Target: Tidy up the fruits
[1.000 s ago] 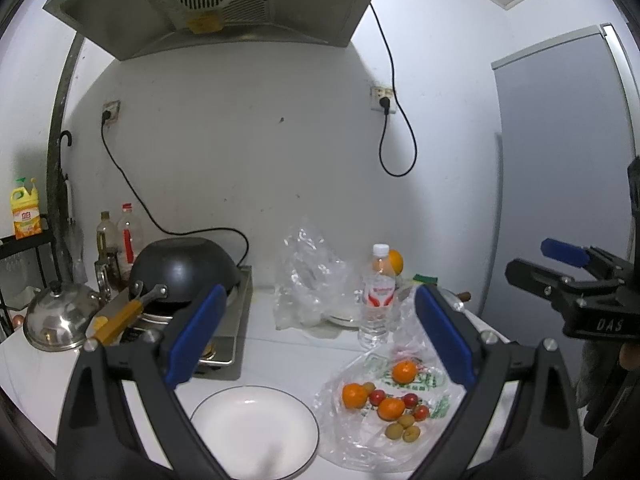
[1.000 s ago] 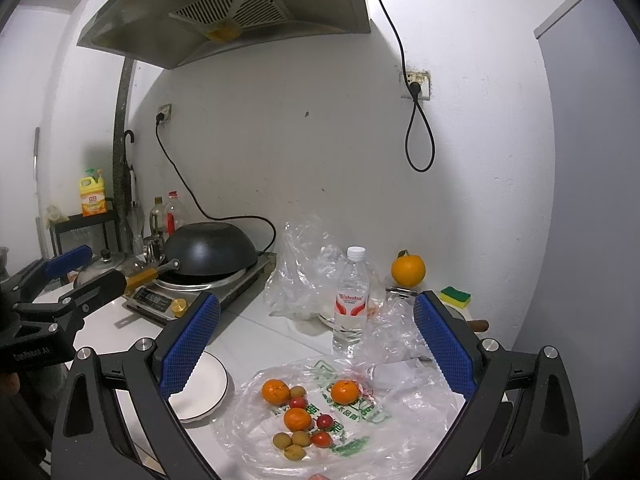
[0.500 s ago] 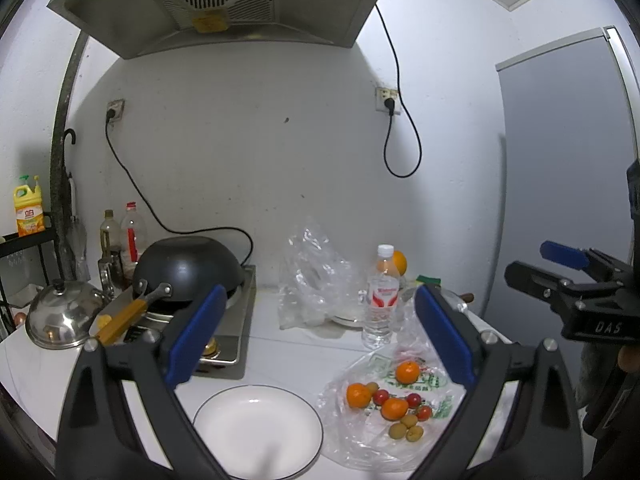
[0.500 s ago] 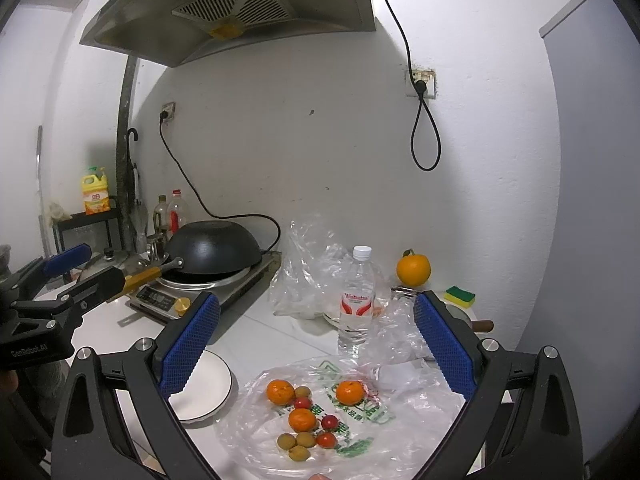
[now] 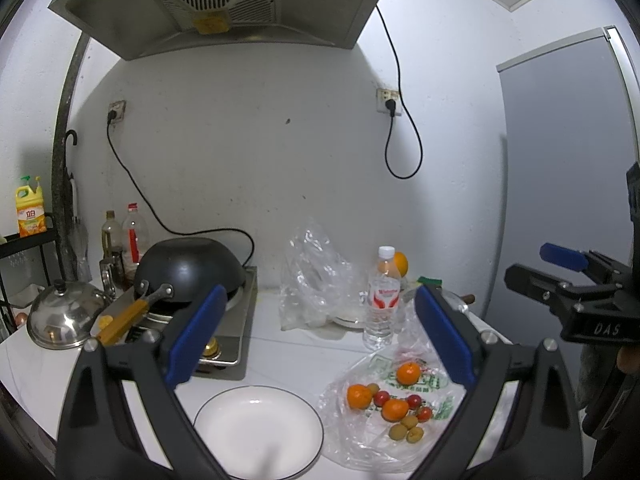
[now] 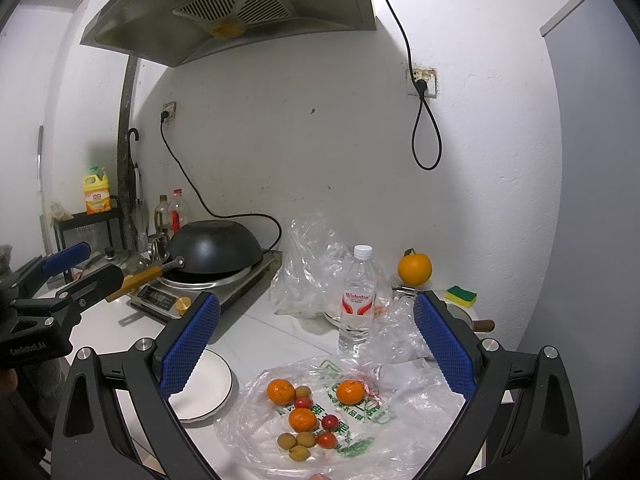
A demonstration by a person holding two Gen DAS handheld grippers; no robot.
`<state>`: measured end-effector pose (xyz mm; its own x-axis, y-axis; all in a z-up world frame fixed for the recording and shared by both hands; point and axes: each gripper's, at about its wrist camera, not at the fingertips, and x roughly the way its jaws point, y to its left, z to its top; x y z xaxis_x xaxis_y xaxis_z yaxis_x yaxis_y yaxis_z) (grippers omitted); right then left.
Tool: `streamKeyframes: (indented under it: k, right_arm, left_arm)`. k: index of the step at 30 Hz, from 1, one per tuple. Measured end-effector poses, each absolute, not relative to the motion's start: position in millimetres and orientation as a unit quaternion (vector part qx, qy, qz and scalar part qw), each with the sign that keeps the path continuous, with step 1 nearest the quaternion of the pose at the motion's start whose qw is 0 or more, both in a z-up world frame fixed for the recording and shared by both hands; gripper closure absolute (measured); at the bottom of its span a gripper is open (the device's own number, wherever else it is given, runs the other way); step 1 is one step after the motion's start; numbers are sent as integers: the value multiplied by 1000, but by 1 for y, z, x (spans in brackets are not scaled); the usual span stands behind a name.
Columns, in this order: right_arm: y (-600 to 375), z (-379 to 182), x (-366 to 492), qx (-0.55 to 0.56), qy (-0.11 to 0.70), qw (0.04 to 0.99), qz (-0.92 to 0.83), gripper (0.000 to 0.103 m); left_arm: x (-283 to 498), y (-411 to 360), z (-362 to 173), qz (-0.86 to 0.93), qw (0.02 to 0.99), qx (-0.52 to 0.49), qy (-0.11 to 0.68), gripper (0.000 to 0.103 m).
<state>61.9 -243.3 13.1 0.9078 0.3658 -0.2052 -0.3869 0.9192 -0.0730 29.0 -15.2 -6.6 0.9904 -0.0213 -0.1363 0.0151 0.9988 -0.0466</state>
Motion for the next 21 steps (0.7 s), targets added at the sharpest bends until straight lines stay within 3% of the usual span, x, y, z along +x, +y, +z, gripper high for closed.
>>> streamKeyframes:
  k: [21]
  right_arm:
    - [-244,13,61,-56,95,975,195,4]
  left_arm:
    - [26,-24,-4,-8,998,-18,65,7]
